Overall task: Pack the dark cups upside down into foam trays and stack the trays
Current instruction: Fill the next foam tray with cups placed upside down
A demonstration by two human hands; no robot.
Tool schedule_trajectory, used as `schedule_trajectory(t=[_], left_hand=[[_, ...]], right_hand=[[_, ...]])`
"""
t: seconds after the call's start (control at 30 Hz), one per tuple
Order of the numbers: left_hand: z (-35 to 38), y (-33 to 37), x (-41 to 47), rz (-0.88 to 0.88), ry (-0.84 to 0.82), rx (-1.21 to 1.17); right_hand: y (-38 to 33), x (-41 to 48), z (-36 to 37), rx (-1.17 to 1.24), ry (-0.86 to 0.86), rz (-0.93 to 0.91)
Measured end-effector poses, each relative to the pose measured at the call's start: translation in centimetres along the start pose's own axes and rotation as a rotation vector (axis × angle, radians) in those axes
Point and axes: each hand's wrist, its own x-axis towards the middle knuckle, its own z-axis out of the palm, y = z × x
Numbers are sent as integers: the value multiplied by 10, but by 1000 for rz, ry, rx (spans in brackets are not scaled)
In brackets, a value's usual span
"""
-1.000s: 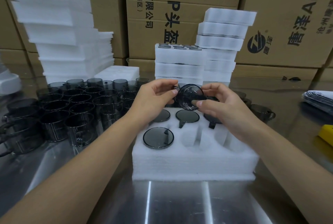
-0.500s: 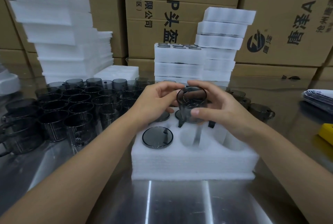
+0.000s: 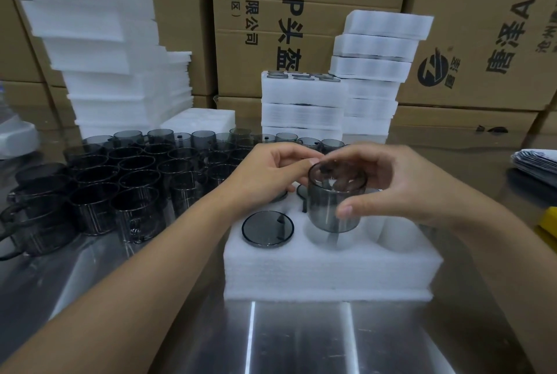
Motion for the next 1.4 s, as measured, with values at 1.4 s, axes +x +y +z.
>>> schedule_trajectory(t=[1.4], left_hand=[[-6, 9, -6, -14, -229, 263]], right_hand=[[5, 1, 7, -427, -169, 124]])
